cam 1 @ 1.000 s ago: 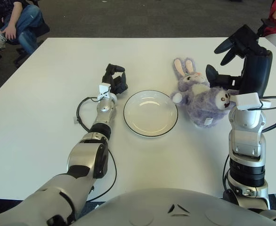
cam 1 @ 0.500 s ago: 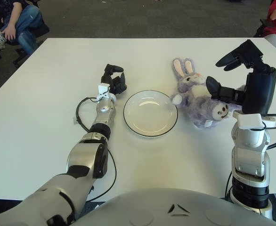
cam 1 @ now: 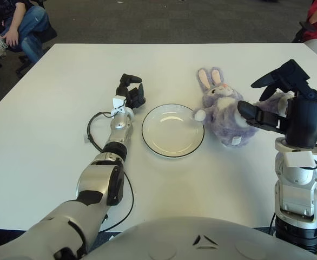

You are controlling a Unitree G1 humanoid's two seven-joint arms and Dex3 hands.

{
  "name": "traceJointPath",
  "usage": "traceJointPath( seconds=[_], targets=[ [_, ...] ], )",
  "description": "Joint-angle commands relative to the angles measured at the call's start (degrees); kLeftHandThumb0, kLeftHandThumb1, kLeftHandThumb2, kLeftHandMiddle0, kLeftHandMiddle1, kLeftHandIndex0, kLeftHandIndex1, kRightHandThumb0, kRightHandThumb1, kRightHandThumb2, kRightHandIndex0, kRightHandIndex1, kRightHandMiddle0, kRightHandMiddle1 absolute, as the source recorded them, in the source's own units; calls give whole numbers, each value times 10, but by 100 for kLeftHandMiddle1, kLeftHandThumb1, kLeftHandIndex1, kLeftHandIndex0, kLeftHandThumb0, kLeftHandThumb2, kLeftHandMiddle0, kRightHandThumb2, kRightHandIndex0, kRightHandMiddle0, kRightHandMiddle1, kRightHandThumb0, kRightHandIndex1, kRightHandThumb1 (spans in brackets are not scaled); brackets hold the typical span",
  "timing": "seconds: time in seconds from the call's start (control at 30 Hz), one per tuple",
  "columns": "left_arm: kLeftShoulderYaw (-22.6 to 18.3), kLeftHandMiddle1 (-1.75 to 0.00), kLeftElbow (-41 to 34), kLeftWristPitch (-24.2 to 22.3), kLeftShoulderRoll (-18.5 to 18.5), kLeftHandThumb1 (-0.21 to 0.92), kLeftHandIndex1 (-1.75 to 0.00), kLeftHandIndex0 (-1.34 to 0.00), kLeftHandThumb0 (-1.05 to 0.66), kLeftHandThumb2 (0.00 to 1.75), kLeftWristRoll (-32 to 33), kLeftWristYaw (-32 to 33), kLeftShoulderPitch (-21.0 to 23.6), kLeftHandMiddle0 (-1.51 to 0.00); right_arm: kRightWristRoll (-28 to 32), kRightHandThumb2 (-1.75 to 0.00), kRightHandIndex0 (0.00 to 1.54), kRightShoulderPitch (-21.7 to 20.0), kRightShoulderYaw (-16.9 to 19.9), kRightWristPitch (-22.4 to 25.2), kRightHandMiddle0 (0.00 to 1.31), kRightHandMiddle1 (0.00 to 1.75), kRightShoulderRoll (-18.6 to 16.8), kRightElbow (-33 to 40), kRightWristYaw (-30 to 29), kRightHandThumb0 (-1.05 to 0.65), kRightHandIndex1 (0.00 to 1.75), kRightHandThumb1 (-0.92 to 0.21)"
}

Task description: Put the doll into the plate.

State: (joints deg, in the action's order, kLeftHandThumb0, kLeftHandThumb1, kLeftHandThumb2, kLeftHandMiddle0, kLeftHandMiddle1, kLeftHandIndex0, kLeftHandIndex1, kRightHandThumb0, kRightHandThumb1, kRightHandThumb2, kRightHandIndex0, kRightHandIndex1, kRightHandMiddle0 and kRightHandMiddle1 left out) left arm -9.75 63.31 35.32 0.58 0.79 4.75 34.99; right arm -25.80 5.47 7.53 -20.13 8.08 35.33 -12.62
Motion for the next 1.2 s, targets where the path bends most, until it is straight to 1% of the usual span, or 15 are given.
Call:
traceJointPath(
  seconds=[0.0,0.2,0.23,0.3,0.37,0.43,0.5,0.57,0.7,0.83,0.9,0.97,1.0,1.07,1.17],
  targets=[
    [3,-175,30,-15,-5,60,-175,-39,-40,96,-1,-1,-60,-100,-23,-54,102,-11,18,-76,58,142,-8,-47,-62,-39,175,-72],
    [3,-175,32,-18,-3,59,-175,-40,-40,97,1,-4,-58,-101,12,-88,103,37,88,-176,64,148,23,-74,-86,-43,175,-50],
    [3,-175,32,-18,-3,59,-175,-40,-40,97,1,-5,-58,-101,162,-91,103,41,58,-212,65,149,54,-101,-25,-43,175,-49],
    [3,-175,32,-19,-3,59,-175,-40,-40,97,2,-7,-57,-100,633,-101,102,41,40,-125,57,161,59,-103,257,-43,175,-48],
    [2,-175,32,-20,-2,59,-175,-40,-40,97,3,-9,-57,-100,794,-107,99,32,29,-91,52,169,53,-92,358,-43,175,-47],
    [2,-175,32,-21,-2,59,-175,-40,-40,97,3,-10,-57,-100,746,-107,98,17,-7,-137,49,172,50,-91,321,-42,175,-50],
    [3,-175,32,-22,-1,59,-175,-40,-40,97,2,-10,-56,-100,478,-107,99,-21,-63,-225,47,173,-7,-126,142,-42,175,-50],
    [3,-175,33,-22,-1,60,-175,-40,-40,96,1,-9,-56,-99,409,-110,99,-27,-65,-249,48,174,-23,-136,93,-42,175,-48],
    [5,-175,32,-24,0,60,-175,-39,-40,96,-1,-7,-57,-99,738,-108,85,13,-49,-94,44,174,34,-53,234,-33,175,-50],
    [6,-175,30,-24,0,60,-175,-39,-40,96,-2,-8,-58,-99,801,-119,52,15,-38,-63,43,174,43,-42,280,-7,175,-43],
    [6,-175,29,-23,1,60,-175,-39,-40,96,-2,-9,-58,-100,821,-143,69,13,-29,-45,53,171,56,-42,306,-3,175,-21],
    [6,-175,29,-21,1,60,-175,-39,-40,96,-2,-9,-59,-100,866,-145,66,28,-4,46,55,172,124,-27,315,-2,175,-20],
    [6,-175,28,-20,0,60,-175,-39,-40,96,-1,-10,-59,-100,711,-144,63,94,-11,-3,54,172,83,-32,262,-2,175,-21],
    [6,-175,28,-19,0,60,-175,-39,-40,95,0,-11,-59,-100,465,-85,43,130,-14,-98,38,164,-2,-68,183,-1,164,-62],
    [6,-175,27,-18,0,60,-175,-39,-40,95,0,-11,-60,-100,346,-67,37,78,25,-124,34,159,-24,-93,142,-1,158,-74]
  ],
)
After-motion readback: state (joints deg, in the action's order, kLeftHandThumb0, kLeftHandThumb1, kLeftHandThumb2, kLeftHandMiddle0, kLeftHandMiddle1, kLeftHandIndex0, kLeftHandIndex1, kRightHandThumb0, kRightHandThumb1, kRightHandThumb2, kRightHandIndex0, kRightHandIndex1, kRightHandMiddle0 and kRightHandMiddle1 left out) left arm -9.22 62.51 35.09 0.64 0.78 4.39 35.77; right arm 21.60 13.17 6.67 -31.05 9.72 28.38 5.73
